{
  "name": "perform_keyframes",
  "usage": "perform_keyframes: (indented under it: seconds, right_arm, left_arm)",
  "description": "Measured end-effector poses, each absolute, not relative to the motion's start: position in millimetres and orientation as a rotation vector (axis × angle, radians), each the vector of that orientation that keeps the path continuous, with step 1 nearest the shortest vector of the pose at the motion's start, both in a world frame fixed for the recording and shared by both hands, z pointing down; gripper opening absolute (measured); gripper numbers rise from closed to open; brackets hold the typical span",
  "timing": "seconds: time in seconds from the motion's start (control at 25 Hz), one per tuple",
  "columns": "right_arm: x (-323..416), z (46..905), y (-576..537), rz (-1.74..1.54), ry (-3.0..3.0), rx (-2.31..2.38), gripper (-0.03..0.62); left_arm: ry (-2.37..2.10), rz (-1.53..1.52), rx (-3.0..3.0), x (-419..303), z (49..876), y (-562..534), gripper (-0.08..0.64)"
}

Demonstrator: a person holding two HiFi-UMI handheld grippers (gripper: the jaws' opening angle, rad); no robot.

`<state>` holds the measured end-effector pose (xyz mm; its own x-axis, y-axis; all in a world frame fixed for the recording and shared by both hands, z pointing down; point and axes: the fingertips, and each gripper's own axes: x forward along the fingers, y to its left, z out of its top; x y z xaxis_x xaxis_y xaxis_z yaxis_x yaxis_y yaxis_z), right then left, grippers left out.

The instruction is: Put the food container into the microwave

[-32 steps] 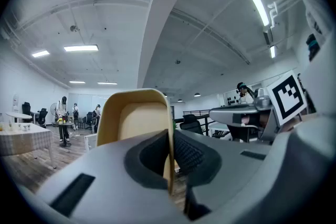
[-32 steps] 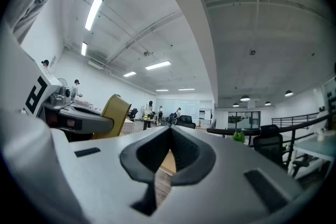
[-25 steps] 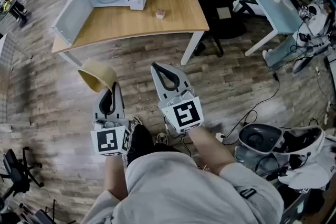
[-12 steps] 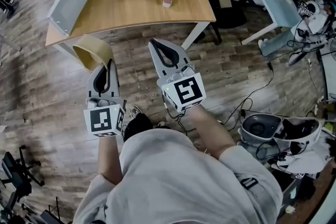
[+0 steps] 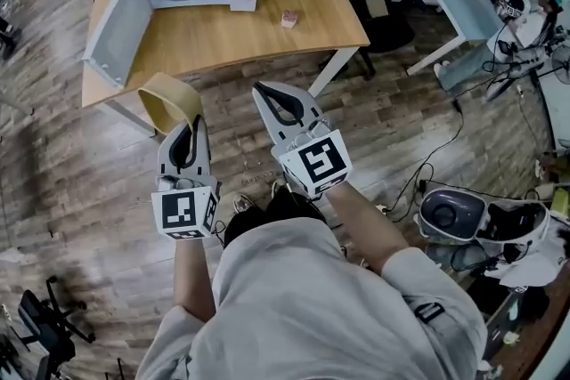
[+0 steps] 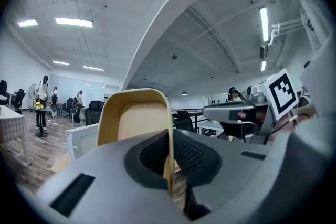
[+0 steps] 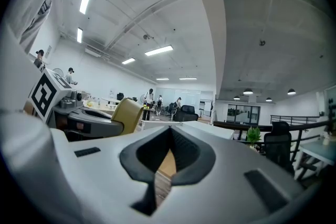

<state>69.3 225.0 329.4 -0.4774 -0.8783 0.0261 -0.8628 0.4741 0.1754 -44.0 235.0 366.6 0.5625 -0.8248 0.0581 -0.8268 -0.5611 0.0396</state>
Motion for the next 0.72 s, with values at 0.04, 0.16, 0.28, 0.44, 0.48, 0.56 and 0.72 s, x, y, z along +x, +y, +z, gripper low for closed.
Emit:
perform_keyframes:
  seconds: [0.04,0.16,0.28,0.44,0.48,0.56,0.72]
  right_arm:
    - [67,331,223,-0.209,-2.597,1.535,0.003]
    - [62,338,216,-0.189,-2.598,1.524,0.003]
    - [56,340,203,-0.197,-2.615,1.496,0.003]
    - [53,347,180,-0.15,-2.637,1.471,0.003]
    - [52,347,174,-0.152,-2.643,1.463,0.003]
    - [52,346,159,-0.165,-2.654,1.45,0.004]
    - [63,352,123,-0.138,-2.665,1.448,0.003]
  left_arm:
    - [-1.434,0.051,2.724,-45,368,234,0.02]
    - [-1.436,0.055,2.722,-47,374,229,0.02]
    - [-1.437,0.073,2.707,-49,381,217,0.02]
    - [-1.456,0.11,2.688,-51,385,199,0.02]
    - [-1.46,0.118,2.685,-51,386,194,0.02]
    - [-1.464,0.137,2.684,-51,389,181,0.02]
    - [-1.461,0.193,2.685,-44,397,145,0.02]
